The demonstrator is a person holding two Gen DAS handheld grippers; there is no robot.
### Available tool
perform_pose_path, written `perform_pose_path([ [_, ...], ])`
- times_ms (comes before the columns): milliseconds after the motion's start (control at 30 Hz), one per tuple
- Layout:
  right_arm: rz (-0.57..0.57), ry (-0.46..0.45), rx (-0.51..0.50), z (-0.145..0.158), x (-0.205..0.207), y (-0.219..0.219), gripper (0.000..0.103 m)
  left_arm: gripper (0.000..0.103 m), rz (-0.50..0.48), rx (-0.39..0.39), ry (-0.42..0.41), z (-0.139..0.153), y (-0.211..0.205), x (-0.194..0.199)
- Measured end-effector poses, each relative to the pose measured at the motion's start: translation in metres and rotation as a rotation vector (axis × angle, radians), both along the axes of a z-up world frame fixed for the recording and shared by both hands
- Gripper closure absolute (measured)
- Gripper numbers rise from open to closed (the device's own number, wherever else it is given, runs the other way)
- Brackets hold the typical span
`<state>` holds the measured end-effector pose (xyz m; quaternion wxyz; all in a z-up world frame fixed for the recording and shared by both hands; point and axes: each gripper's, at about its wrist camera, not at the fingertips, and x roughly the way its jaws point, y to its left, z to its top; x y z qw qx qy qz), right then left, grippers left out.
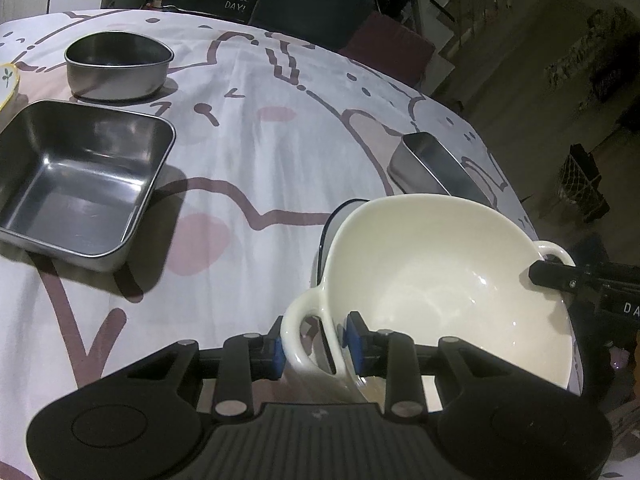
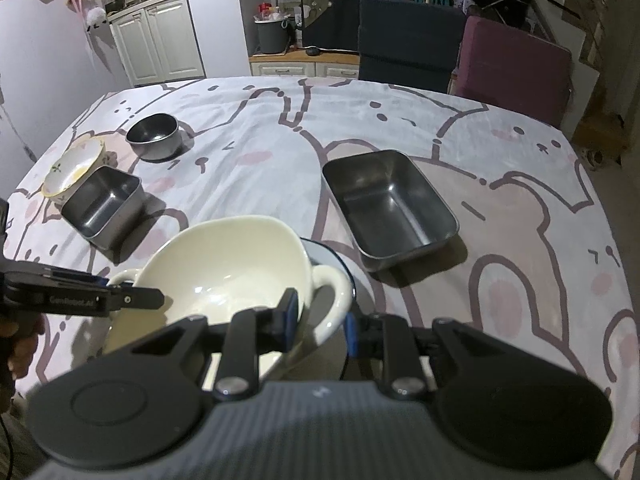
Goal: Organize plates and bowls
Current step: 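Lower the cream bowl onto the white plate with both tools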
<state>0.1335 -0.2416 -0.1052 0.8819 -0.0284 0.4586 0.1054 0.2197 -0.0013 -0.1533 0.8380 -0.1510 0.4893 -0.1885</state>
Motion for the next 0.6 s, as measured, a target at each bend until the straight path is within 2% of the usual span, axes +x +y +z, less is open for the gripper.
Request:
perform_pose_path([
  [600, -0.020, 0.054, 0.003, -0.0092, 0.0059, -0.0072, 0.074, 0.072, -0.025, 0.055, -0.020, 0.0035, -0.0101, -0.0013],
])
